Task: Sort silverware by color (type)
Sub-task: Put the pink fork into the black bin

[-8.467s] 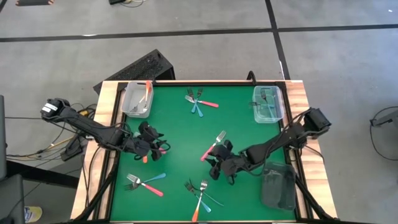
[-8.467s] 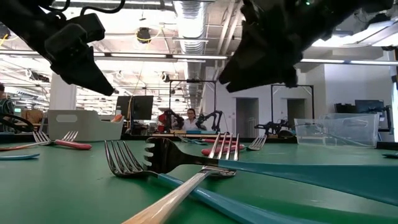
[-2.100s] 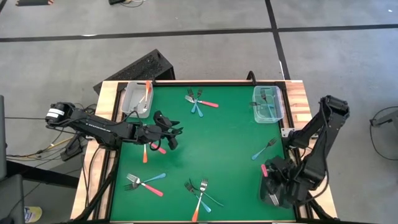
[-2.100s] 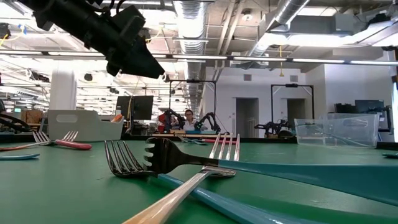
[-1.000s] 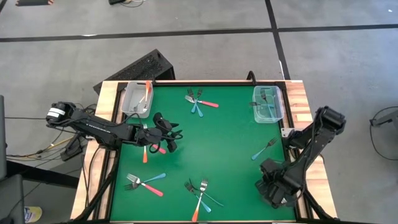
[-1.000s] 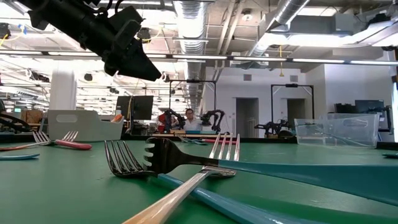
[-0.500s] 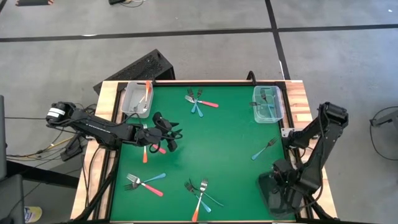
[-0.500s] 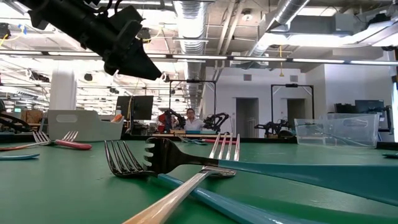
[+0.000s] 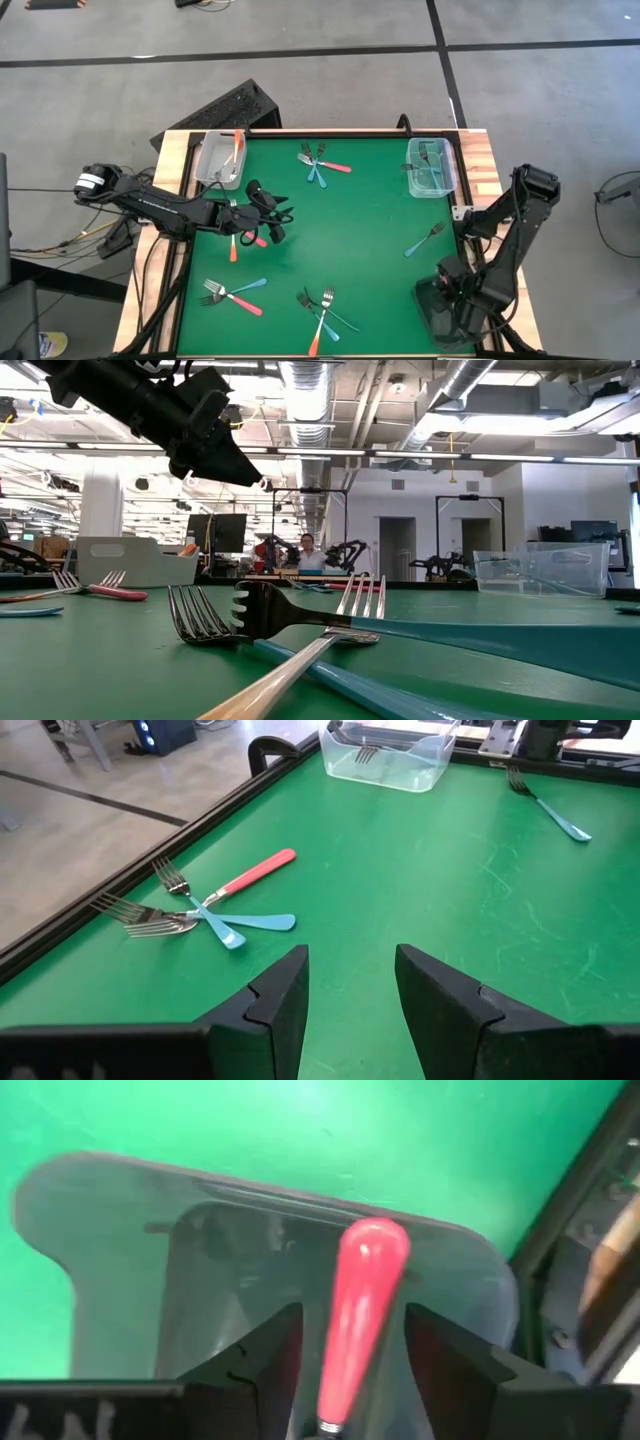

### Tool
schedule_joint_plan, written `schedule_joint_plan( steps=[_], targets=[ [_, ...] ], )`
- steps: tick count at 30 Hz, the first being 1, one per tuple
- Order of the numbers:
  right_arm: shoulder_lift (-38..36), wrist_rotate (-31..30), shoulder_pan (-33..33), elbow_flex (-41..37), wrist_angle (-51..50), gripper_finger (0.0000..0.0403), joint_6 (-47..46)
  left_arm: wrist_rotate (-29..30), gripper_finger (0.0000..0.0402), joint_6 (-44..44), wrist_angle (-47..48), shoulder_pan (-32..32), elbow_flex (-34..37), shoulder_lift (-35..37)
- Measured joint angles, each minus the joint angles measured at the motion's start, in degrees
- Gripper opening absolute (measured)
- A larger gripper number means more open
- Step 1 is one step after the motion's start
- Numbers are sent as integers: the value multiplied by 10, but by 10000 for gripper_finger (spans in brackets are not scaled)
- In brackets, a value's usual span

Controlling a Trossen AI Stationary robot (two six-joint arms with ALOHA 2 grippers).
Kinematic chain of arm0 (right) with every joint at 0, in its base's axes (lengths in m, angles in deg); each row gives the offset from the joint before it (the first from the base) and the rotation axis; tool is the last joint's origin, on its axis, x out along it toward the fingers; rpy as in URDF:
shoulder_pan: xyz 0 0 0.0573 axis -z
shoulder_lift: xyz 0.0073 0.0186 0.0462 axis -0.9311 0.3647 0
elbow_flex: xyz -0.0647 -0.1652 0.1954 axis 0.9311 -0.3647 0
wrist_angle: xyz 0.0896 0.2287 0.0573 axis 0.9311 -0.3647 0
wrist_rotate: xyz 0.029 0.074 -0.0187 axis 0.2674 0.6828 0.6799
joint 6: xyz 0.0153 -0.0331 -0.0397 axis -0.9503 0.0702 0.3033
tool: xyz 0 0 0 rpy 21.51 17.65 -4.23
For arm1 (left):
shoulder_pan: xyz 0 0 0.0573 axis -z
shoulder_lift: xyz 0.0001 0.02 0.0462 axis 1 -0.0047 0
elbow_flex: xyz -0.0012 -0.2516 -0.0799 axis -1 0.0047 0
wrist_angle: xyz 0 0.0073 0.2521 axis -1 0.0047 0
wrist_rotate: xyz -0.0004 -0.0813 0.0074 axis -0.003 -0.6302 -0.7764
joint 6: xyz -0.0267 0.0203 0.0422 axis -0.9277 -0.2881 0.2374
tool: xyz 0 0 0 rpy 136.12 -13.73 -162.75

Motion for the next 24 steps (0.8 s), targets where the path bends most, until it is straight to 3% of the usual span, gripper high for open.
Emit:
schedule_joint_plan(
  steps=[5,10,16,24],
  targets=[
    [0,-11,19,-12,39,192,27,0,139,-1,0,0,0,0],
    [0,-7,35,-13,-1,182,28,0,139,-2,0,0,0,0],
    [0,99,49,-13,-93,180,40,0,139,9,0,0,0,0],
    [-1,140,50,3,-106,180,97,7,139,10,0,0,0,0]
  ],
)
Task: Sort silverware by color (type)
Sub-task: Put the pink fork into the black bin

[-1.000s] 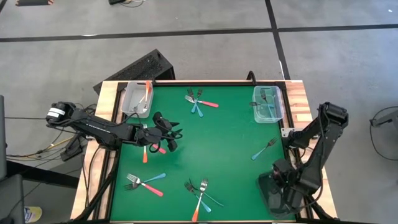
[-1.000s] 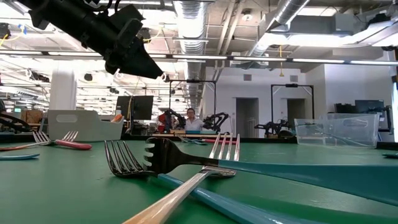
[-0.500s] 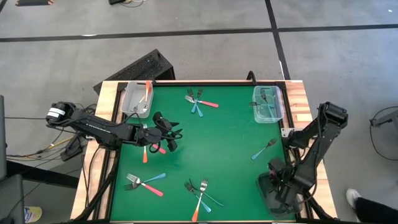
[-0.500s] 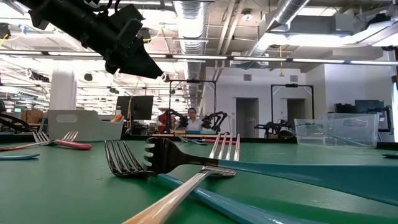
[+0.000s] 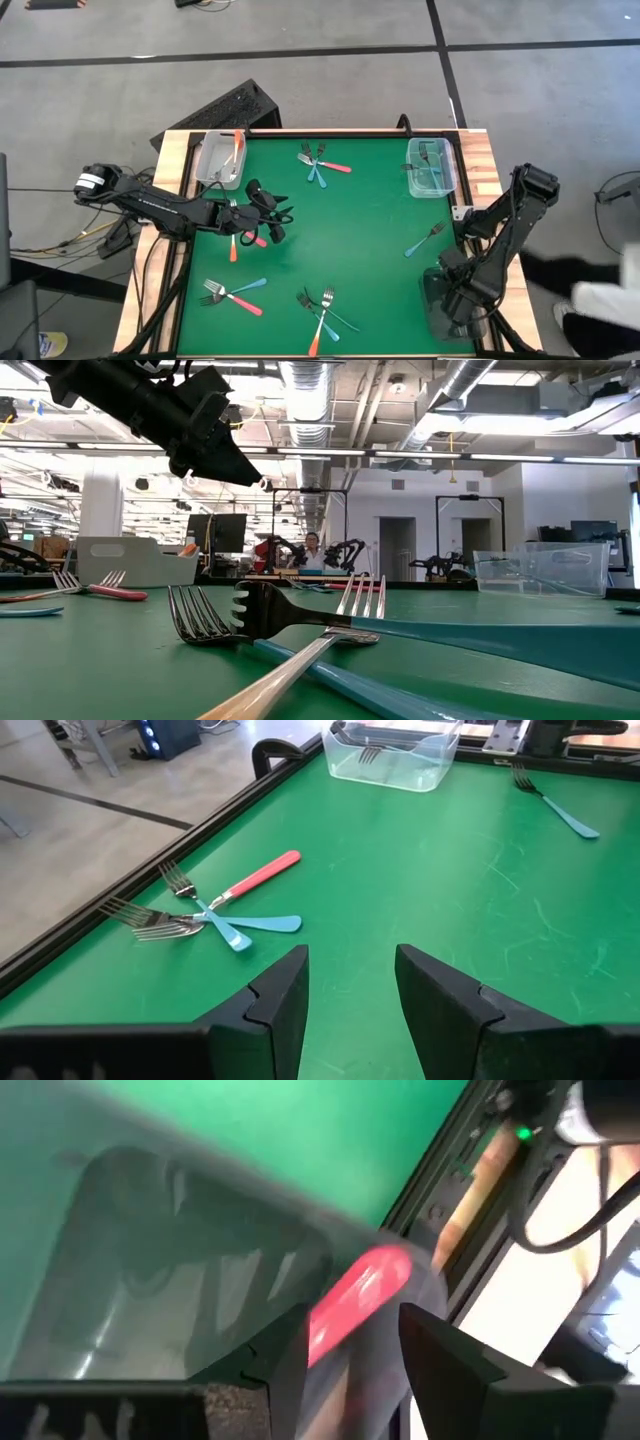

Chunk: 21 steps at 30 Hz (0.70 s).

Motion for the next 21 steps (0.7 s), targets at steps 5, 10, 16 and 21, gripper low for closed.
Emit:
schedule_joint_plan(
  steps=[5,10,16,21],
  targets=[
    [0,2,0,51,-25,180,16,0,139,0,0,0,0,0],
    [0,-36,0,110,-49,180,27,0,139,0,-5,0,0,0],
    [-1,-184,12,148,-8,180,103,0,139,-3,-6,0,0,0],
    [1,-257,65,148,24,180,210,-9,139,-10,-6,0,0,0]
  ],
)
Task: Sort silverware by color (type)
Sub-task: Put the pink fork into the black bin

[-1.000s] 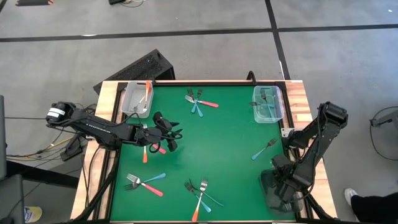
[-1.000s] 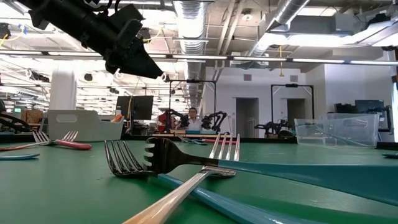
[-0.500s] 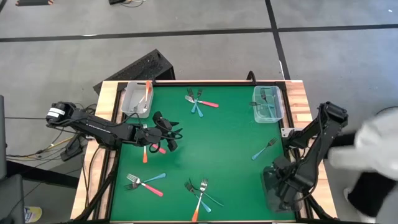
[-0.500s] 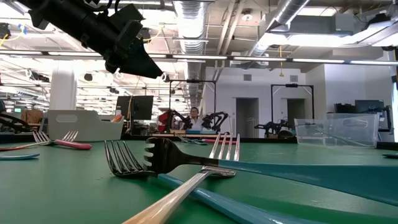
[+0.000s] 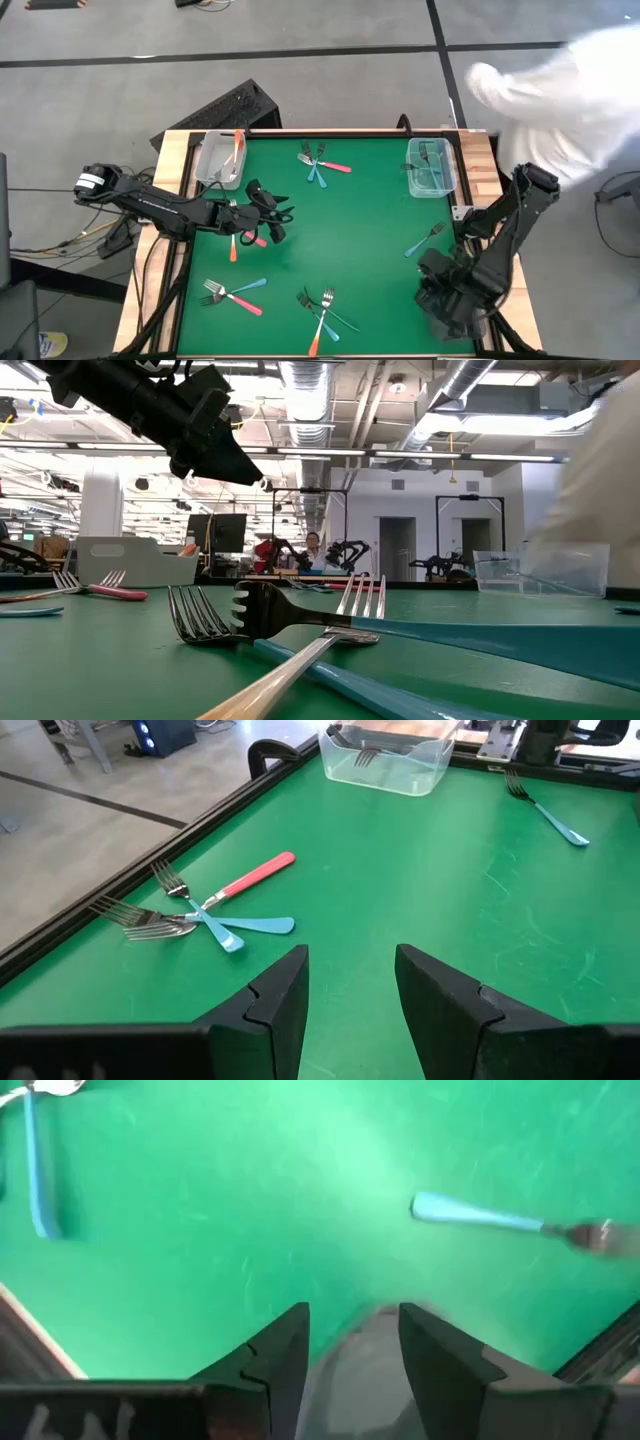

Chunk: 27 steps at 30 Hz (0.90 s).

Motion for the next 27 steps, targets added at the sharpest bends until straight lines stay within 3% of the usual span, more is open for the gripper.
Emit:
schedule_joint_plan(
  steps=[11,17,22,27],
  targets=[
    [19,1,177,-2,-13,180,368,-19,139,5,6,4,0,0],
    [18,1,250,-58,-30,180,523,-18,139,-1,44,7,0,0],
    [19,31,297,-137,19,180,618,-17,139,-27,66,7,11,0],
    [19,50,329,-183,85,180,634,-17,139,-52,65,7,33,0]
  ],
)
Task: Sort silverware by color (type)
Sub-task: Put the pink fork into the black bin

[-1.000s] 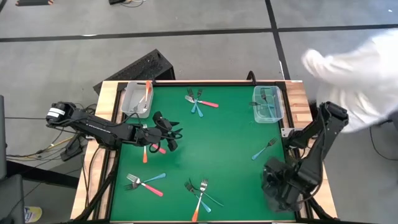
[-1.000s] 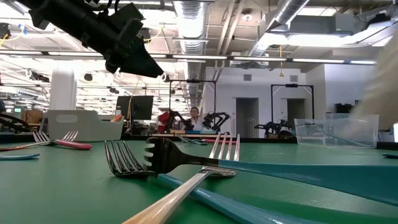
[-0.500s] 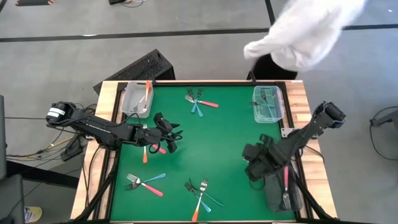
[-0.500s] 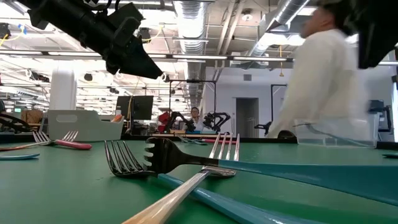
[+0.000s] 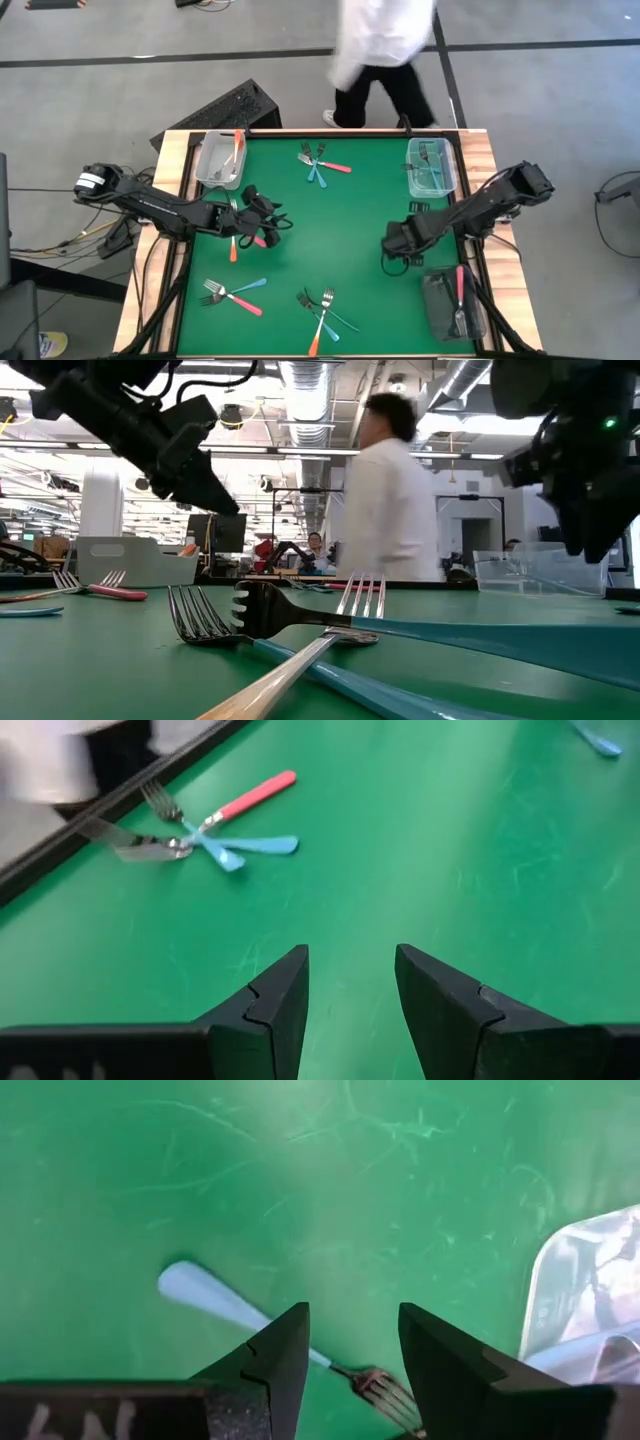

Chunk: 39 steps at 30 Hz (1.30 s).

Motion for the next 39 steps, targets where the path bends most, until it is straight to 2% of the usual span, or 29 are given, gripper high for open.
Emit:
schedule_joint_plan(
  steps=[4,12,17,20,23,25,28,30,34,39],
  targets=[
    [0,0,8,0,89,180,-1,-1,139,-13,7,1,2,0],
    [0,13,1,1,439,180,-8,-33,139,-15,11,15,2,0],
    [0,15,-8,1,571,180,-41,-64,139,-19,11,36,2,0],
    [0,-2,-8,1,599,180,-52,-54,139,-38,12,44,2,0],
    [0,-60,-8,1,610,180,-67,-62,139,-71,37,45,2,0],
    [0,-88,-8,1,614,180,-85,-92,139,-93,84,45,2,0],
    [1,-93,-8,1,616,180,-92,-171,139,-104,189,46,2,0],
    [1,-93,-13,1,616,180,-89,-202,139,-104,260,48,2,0],
    [1,-93,-13,1,616,180,-89,-187,139,-103,334,48,2,0],
    [1,-95,-19,1,616,180,-97,-187,139,-56,356,48,2,0]
  ],
)
